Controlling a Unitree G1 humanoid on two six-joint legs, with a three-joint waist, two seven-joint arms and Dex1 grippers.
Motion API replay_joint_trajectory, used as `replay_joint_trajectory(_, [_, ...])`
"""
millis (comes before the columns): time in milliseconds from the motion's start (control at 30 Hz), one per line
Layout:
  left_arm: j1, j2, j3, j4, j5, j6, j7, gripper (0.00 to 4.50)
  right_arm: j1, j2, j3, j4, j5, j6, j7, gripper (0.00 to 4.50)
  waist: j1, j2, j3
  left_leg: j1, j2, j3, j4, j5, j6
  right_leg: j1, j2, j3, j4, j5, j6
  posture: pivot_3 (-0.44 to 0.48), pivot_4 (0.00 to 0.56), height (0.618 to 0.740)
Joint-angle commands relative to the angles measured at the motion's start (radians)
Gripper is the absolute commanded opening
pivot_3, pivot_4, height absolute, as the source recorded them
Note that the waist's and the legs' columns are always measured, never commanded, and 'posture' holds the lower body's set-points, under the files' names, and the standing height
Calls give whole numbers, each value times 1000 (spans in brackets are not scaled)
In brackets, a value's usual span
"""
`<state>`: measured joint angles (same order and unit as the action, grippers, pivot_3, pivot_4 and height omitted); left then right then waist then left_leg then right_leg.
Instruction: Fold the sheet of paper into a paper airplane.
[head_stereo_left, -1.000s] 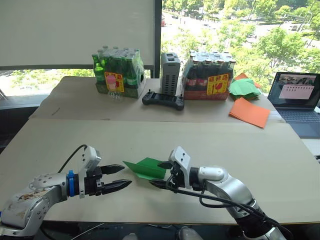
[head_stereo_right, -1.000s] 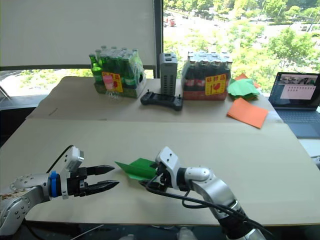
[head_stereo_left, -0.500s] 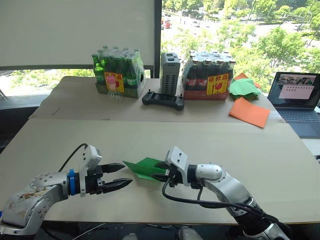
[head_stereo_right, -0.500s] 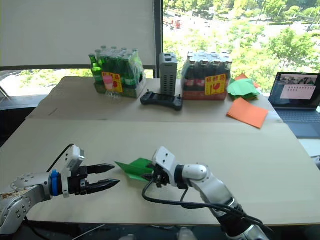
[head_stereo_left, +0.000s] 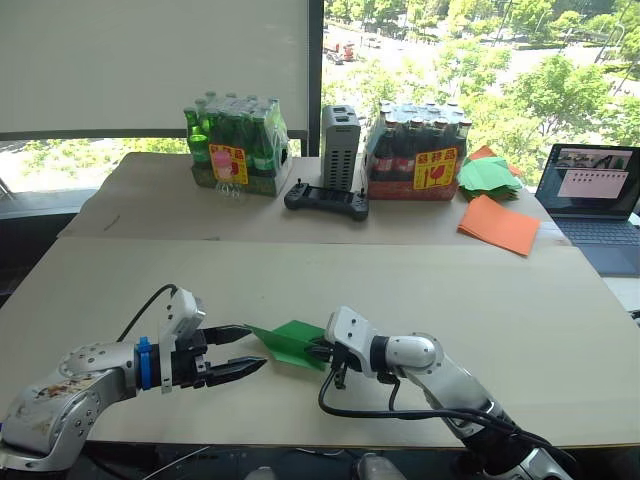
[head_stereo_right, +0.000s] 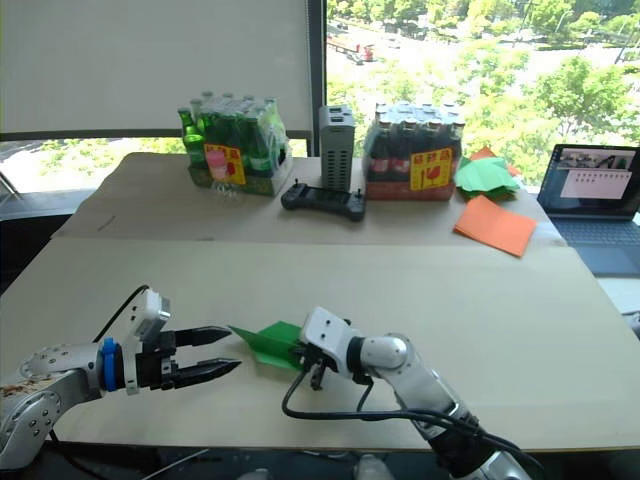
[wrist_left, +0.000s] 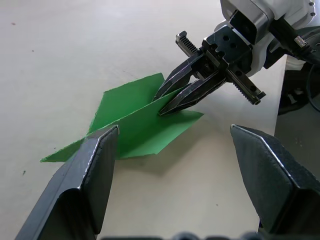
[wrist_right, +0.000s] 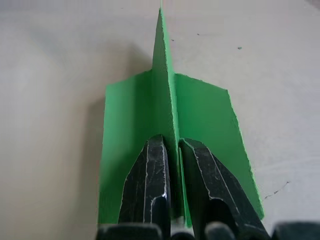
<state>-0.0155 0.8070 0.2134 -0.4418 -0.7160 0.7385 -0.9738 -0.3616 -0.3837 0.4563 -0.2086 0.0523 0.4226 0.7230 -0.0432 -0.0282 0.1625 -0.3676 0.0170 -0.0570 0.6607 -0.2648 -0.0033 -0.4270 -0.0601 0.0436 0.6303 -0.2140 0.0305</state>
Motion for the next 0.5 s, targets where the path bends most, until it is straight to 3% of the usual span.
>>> replay_joint_trajectory(33, [-12, -2, 0, -21, -19, -9, 1, 3774, 9, 4, -35, -63, 4, 4, -16, 663, 0, 0, 0, 0, 0, 0, 0, 0, 0, 0, 0, 0, 0, 0, 0, 0, 150, 740])
replay_joint_trajectory(167, [-16, -9, -7, -13, -12, -16, 0, 3774, 28, 5, -22, -79, -10, 25, -30, 663, 0, 0, 0, 0, 0, 0, 0, 0, 0, 0, 0, 0, 0, 0, 0, 0, 150, 740])
replay_joint_trajectory(267, [-22, -13, -9, -8, -10, -17, 3, 3774, 36, -3, 0, -81, -41, 18, -33, 18, -1, 0, 0, 0, 0, 0, 0, 0, 0, 0, 0, 0, 0, 0, 0, 0, 150, 740])
replay_joint_trajectory(500, [-39, -16, -16, 2, -7, -18, 3, 3774, 45, 15, -7, -77, -53, 20, -51, 18, -1, 0, 0, 0, 0, 0, 0, 0, 0, 0, 0, 0, 0, 0, 0, 0, 150, 740])
